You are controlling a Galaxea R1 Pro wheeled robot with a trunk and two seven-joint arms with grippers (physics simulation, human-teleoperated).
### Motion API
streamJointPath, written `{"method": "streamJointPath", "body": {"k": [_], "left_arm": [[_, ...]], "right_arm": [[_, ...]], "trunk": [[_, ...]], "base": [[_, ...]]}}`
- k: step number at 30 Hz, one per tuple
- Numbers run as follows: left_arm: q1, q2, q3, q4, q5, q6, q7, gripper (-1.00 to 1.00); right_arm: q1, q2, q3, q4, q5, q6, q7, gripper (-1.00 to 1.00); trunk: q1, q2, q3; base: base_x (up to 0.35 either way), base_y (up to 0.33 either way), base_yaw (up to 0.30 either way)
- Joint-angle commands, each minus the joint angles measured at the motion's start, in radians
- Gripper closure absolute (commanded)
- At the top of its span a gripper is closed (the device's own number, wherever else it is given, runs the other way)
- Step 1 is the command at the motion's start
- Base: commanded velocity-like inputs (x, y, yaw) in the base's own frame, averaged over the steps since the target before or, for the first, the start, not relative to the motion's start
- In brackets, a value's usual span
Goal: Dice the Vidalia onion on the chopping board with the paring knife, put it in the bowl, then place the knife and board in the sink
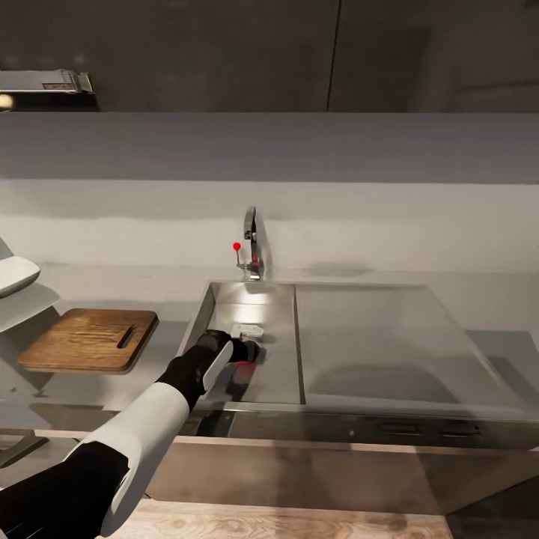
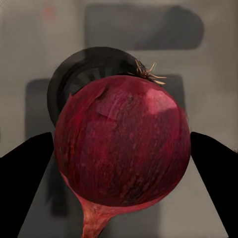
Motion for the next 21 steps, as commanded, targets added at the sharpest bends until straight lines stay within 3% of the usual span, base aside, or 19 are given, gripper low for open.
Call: {"method": "streamJointPath", "body": {"k": [1,10,15,21], "left_arm": [[-0.001,0.001,-0.004,-0.004,0.005,0.004,0.008,1.00],[-0.001,0.001,-0.004,-0.044,0.004,0.008,0.009,1.00],[-0.001,0.002,-0.004,-0.141,0.004,0.024,0.010,1.00],[-0.001,0.003,-0.004,-0.261,-0.001,0.099,0.010,1.00]], "right_arm": [[-0.001,0.000,-0.001,0.001,-0.007,-0.004,0.002,-1.00],[-0.001,0.001,-0.001,0.001,-0.007,-0.004,0.002,-1.00],[-0.001,0.001,-0.001,0.001,-0.007,-0.004,0.002,-1.00],[-0.001,0.001,-0.001,0.001,-0.007,-0.004,0.002,-1.00]], "trunk": [[0.000,-0.001,0.000],[0.000,-0.001,0.012],[0.000,-0.001,0.020],[0.000,-0.001,0.029]], "base": [[0.000,0.000,-0.025],[0.000,0.000,-0.053],[0.000,0.000,-0.007],[0.000,0.000,0.000]]}}
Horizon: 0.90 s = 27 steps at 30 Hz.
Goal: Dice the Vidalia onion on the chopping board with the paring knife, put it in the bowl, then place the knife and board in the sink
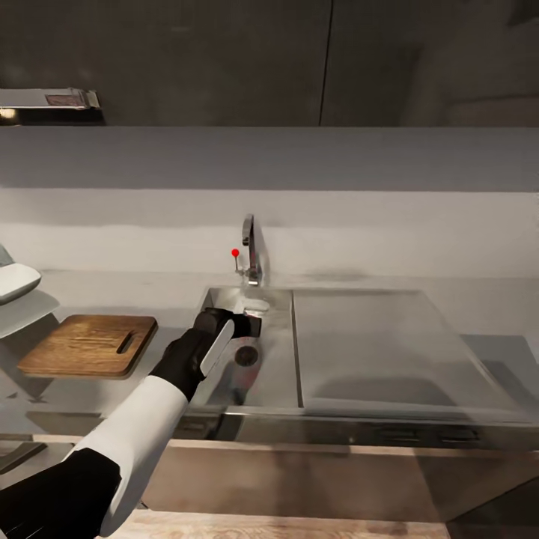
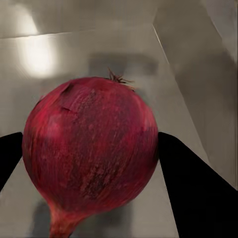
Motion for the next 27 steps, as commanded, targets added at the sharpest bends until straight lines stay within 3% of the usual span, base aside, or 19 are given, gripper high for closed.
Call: {"method": "streamJointPath", "body": {"k": [1,6,19,27], "left_arm": [[-0.001,0.001,-0.002,-0.022,0.007,0.022,0.006,1.00],[-0.001,0.011,-0.002,-0.131,0.004,0.120,0.006,1.00],[-0.001,0.017,-0.001,-0.177,0.004,0.168,0.006,1.00],[-0.001,0.017,0.000,-0.194,0.004,0.175,0.007,1.00]], "right_arm": [[-0.001,0.000,-0.001,0.001,-0.007,-0.004,0.001,-1.00],[-0.001,0.001,-0.001,0.001,-0.007,-0.004,0.002,-1.00],[-0.001,-0.001,-0.001,0.001,-0.007,-0.004,0.002,-1.00],[-0.001,-0.001,-0.001,0.001,-0.007,-0.004,0.001,-1.00]], "trunk": [[0.000,-0.001,0.001],[0.000,-0.001,0.008],[0.000,-0.001,0.028],[0.000,-0.001,0.040]], "base": [[0.000,0.000,0.000],[0.000,0.000,0.000],[-0.001,0.001,0.000],[-0.136,0.179,0.000]]}}
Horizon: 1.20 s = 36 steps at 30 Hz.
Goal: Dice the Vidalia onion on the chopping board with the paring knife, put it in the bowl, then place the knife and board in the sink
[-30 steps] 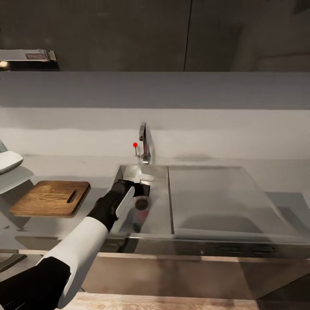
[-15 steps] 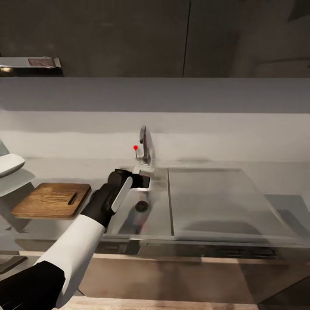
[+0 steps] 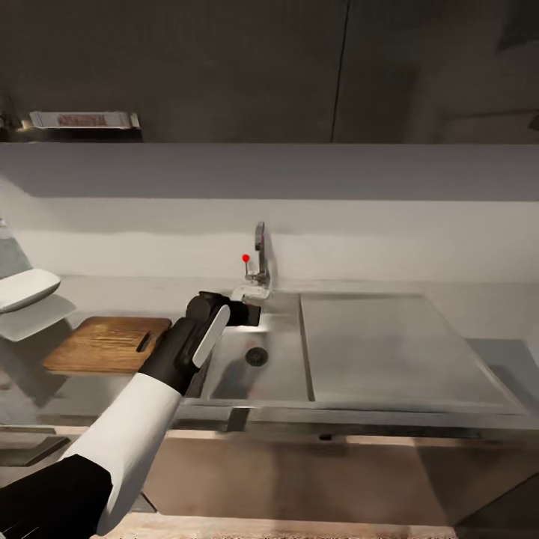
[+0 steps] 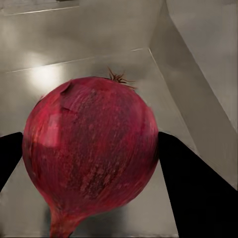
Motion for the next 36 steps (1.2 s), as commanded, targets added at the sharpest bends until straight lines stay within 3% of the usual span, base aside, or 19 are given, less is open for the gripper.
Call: {"method": "streamJointPath", "body": {"k": [1,17,36], "left_arm": [[-0.001,0.002,-0.001,-0.005,0.007,0.003,0.007,1.00],[-0.001,0.015,0.000,-0.062,0.007,0.042,0.007,1.00],[-0.001,0.019,0.002,-0.069,0.007,0.044,0.005,1.00]], "right_arm": [[-0.001,0.000,-0.001,0.001,-0.007,-0.004,0.001,-1.00],[-0.001,0.000,-0.001,0.001,-0.007,-0.004,0.001,-1.00],[-0.001,0.002,-0.001,0.000,-0.007,-0.006,0.001,-1.00]], "trunk": [[0.000,-0.001,0.000],[0.000,-0.001,0.025],[0.000,-0.001,0.047]], "base": [[-0.190,0.238,0.000],[-0.184,0.253,0.000],[-0.009,0.302,0.000]]}}
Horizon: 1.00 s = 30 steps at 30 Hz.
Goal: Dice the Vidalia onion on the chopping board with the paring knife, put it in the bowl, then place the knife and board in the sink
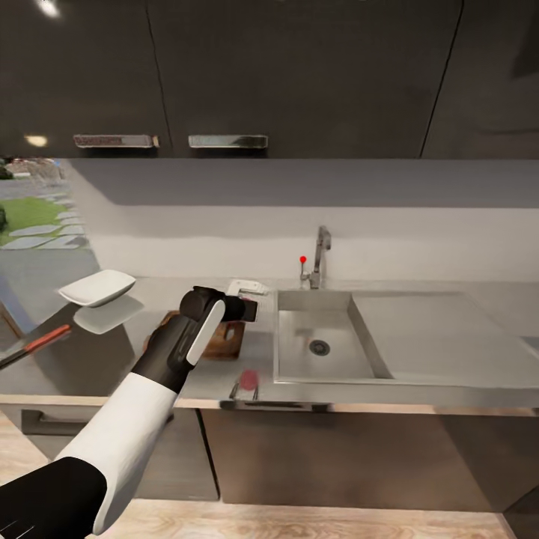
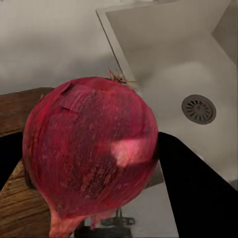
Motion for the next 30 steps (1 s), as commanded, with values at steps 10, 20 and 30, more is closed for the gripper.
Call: {"method": "streamJointPath", "body": {"k": [10,20,30], "left_arm": [[-0.001,0.003,-0.001,0.005,0.007,0.003,0.007,1.00],[-0.001,0.004,-0.001,0.017,0.007,0.003,0.007,1.00],[-0.001,0.021,0.000,0.055,0.007,0.001,0.027,1.00]], "right_arm": [[-0.001,0.001,-0.001,0.001,-0.007,-0.004,0.001,-1.00],[-0.001,0.000,-0.001,0.001,-0.007,-0.004,0.001,-1.00],[-0.001,-0.007,-0.003,-0.008,-0.003,-0.037,0.002,-1.00]], "trunk": [[0.000,-0.001,0.008],[0.000,-0.001,0.015],[0.000,-0.001,0.016]], "base": [[0.000,0.304,0.000],[0.000,0.259,0.000],[0.000,0.036,0.000]]}}
